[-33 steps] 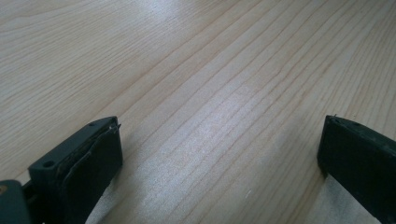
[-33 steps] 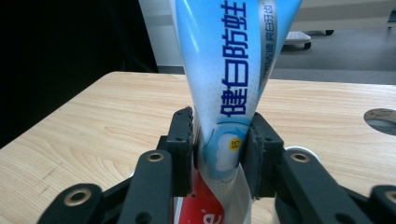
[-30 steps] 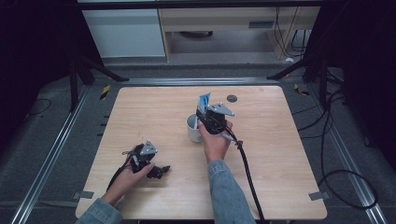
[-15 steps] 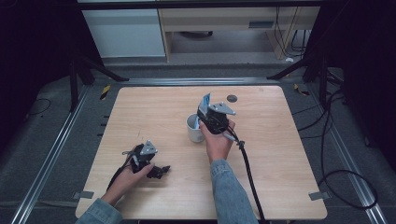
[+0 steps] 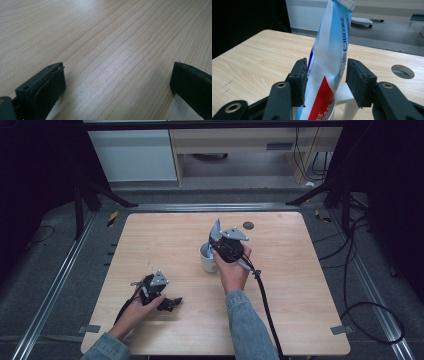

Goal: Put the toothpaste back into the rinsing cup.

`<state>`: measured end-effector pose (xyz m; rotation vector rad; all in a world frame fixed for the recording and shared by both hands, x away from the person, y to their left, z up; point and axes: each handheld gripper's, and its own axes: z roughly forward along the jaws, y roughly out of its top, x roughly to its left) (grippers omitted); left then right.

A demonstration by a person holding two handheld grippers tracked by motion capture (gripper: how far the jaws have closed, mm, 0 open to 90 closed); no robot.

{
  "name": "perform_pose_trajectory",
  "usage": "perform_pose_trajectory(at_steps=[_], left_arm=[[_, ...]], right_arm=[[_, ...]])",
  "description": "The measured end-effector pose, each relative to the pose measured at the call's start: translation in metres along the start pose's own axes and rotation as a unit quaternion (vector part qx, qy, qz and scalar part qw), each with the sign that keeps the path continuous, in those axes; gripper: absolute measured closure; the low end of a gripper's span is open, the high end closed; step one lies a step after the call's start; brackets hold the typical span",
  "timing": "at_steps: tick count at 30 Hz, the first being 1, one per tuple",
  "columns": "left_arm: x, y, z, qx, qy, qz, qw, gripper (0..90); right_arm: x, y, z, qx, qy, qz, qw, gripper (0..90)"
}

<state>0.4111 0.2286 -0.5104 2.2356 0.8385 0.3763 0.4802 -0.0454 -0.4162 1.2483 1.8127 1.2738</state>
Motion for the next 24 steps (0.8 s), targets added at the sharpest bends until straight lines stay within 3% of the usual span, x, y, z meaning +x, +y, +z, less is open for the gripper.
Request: perform_pose_trajectory(at_steps=[8, 12, 16, 18, 24], left_arm=[[0.0, 0.0, 0.0, 0.0, 0.0, 0.0, 1.0, 0.0], [0.0, 0.0, 0.0, 0.0, 0.0, 0.0, 1.0, 0.0], [0.0, 0.0, 0.0, -0.001, 0.0, -0.002, 1.0, 0.0], [0.0, 0.0, 0.0, -0.001, 0.0, 0.0, 1.0, 0.0], [0.0, 0.0, 0.0, -0.002, 0.0, 0.0, 1.0, 0.0]], right_arm=[[0.001, 0.011, -0.008, 0.013, -0.008, -0.02, 0.9997, 45.5], [0.001, 0.016, -0.011, 0.031, -0.011, -0.032, 0.999, 37.8], [0.003, 0.023, -0.013, 0.067, -0.008, -0.058, 0.996, 30.2], [0.004, 0.026, -0.015, 0.071, -0.012, -0.07, 0.995, 29.0], [0.001, 0.036, -0.016, 0.102, 0.003, -0.076, 0.9918, 21.1]])
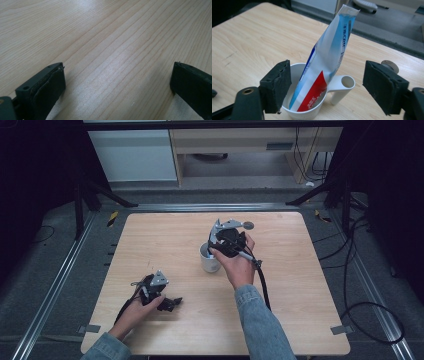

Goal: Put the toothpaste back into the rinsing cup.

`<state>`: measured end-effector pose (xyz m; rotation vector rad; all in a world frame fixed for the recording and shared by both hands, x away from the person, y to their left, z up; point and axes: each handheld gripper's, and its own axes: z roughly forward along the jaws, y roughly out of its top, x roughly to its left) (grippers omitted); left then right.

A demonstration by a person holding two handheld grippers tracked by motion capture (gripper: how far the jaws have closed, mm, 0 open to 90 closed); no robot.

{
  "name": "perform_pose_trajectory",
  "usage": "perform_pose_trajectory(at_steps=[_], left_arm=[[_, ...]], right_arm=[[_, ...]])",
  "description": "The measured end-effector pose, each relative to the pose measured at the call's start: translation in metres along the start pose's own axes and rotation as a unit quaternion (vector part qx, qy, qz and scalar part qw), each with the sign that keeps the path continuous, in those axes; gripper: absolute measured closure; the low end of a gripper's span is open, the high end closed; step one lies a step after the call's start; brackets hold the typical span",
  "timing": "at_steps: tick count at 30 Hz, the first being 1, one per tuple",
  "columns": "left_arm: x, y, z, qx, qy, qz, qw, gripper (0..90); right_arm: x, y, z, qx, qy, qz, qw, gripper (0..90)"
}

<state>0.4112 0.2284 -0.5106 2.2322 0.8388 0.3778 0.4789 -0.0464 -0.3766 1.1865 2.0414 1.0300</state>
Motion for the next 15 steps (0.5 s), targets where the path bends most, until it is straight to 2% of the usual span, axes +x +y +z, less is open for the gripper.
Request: perform_pose_trajectory(at_steps=[3, 10, 15], left_arm=[[0.0, 0.0, 0.0, 0.0, 0.0, 0.0, 1.0, 0.0], [0.0, 0.0, 0.0, 0.0, 0.0, 0.0, 1.0, 0.0], [0.0, 0.0, 0.0, 0.001, -0.001, 0.0, 1.0, 0.0]], right_arm=[[-0.001, 0.002, -0.002, 0.014, 0.003, -0.007, 0.9999, 18.3], [-0.009, 0.005, -0.008, 0.041, 0.015, -0.005, 0.999, 12.6], [-0.018, 0.004, -0.018, 0.038, 0.018, -0.018, 0.9989, 10.5]])
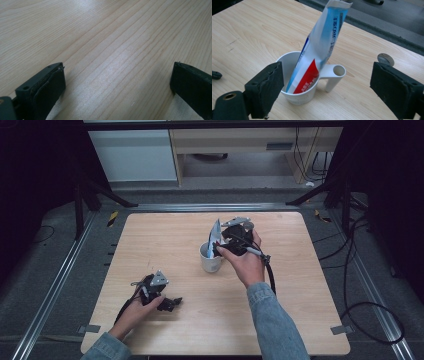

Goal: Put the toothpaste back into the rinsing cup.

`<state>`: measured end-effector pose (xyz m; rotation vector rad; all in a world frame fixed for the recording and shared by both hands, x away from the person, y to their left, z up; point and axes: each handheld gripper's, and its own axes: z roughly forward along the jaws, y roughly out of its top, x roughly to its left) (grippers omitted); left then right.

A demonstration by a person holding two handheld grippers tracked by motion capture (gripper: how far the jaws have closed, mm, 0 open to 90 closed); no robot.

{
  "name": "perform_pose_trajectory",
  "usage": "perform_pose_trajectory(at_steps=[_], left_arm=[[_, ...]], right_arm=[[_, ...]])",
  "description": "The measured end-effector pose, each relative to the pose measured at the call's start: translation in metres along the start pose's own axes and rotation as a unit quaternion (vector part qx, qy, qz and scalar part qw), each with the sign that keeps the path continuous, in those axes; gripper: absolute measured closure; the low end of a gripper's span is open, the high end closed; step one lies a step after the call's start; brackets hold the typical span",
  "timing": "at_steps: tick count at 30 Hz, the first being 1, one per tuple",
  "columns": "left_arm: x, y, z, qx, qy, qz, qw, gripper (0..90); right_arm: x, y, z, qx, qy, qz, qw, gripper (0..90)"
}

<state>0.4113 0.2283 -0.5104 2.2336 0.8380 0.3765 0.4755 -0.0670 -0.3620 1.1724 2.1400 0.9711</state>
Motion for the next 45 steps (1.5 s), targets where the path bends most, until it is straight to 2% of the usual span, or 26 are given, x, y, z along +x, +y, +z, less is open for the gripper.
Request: perform_pose_trajectory(at_steps=[5, 11, 20, 33, 45], left_arm=[[0.0, 0.0, 0.0, 0.0, 0.0, 0.0, 1.0, 0.0], [0.0, 0.0, 0.0, -0.001, 0.0, 0.0, 1.0, 0.0], [0.0, 0.0, 0.0, 0.0, 0.0, 0.0, 1.0, 0.0], [0.0, 0.0, 0.0, 0.001, 0.0, 0.0, 1.0, 0.0], [0.0, 0.0, 0.0, 0.001, 0.0, 0.0, 1.0, 0.0]], right_arm=[[-0.008, -0.007, -0.007, 0.008, 0.001, -0.012, 0.9999, 7.8], [-0.019, -0.015, -0.016, 0.007, -0.006, -0.012, 0.9999, 7.2], [-0.035, -0.027, -0.029, 0.017, -0.038, -0.016, 0.999, 8.0], [-0.058, -0.053, -0.043, 0.024, -0.068, 0.006, 0.9973, 8.7], [-0.078, -0.086, -0.053, 0.028, -0.079, 0.029, 0.9961, 10.6]])
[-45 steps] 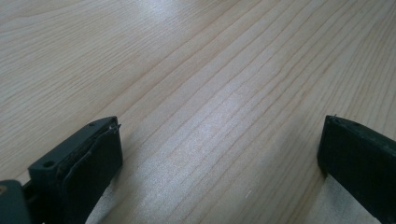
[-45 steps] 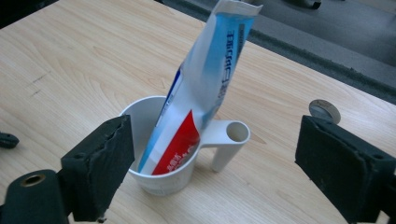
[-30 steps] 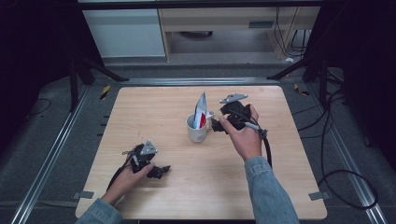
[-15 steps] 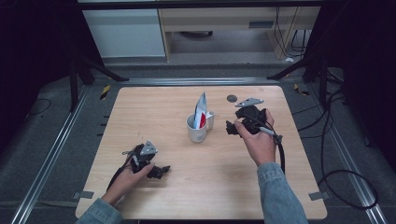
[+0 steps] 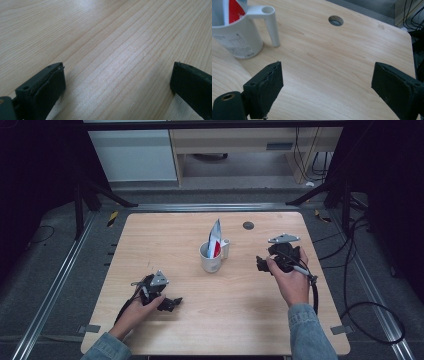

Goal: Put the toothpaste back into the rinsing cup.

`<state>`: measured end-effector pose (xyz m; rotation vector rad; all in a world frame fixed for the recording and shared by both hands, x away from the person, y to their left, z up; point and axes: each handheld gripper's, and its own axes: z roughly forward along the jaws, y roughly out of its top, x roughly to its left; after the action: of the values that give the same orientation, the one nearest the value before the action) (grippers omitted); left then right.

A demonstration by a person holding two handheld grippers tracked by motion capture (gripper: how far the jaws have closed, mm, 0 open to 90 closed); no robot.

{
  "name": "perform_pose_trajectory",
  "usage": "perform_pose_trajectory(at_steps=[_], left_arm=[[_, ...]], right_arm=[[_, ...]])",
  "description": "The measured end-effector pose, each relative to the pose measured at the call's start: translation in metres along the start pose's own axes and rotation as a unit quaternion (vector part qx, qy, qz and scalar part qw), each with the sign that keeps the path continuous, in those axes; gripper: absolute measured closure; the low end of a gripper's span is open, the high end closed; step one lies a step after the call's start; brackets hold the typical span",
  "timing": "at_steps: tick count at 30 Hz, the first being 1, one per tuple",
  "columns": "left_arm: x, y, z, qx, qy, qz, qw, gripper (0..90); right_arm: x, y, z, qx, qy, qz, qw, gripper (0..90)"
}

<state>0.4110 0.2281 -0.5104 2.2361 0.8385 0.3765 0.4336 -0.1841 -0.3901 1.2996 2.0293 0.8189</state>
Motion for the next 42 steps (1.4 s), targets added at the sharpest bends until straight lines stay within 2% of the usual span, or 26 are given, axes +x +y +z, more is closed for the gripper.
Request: perform_pose_trajectory(at_steps=[9, 18, 23, 27, 31, 36, 42], left_arm=[[0.0, 0.001, 0.001, 0.0, 0.0, 0.0, 1.0, 0.0], [-0.001, 0.003, 0.003, 0.0, -0.003, 0.003, 1.0, 0.0], [-0.001, 0.004, 0.004, -0.001, -0.004, 0.004, 1.0, 0.0], [-0.001, 0.004, 0.004, -0.001, -0.004, 0.004, 1.0, 0.0], [-0.001, 0.004, 0.004, -0.001, -0.005, 0.004, 1.0, 0.0], [-0.002, 0.005, 0.005, -0.001, -0.005, 0.005, 1.0, 0.0], [-0.002, 0.005, 0.005, -0.001, -0.005, 0.005, 1.0, 0.0]], right_arm=[[-0.013, -0.034, 0.002, 0.012, -0.007, 0.021, 0.9997, 11.2], [-0.018, -0.064, 0.008, 0.027, 0.001, 0.039, 0.9989, 11.1], [-0.022, -0.08, 0.014, 0.032, 0.008, 0.058, 0.9978, 11.1], [-0.031, -0.092, 0.018, 0.027, 0.007, 0.081, 0.9963, 11.0], [-0.038, -0.102, 0.025, 0.032, 0.001, 0.1, 0.9945, 10.8], [-0.038, -0.109, 0.034, 0.036, -0.004, 0.115, 0.9927, 10.7], [-0.036, -0.112, 0.046, 0.042, -0.014, 0.118, 0.992, 10.1]])
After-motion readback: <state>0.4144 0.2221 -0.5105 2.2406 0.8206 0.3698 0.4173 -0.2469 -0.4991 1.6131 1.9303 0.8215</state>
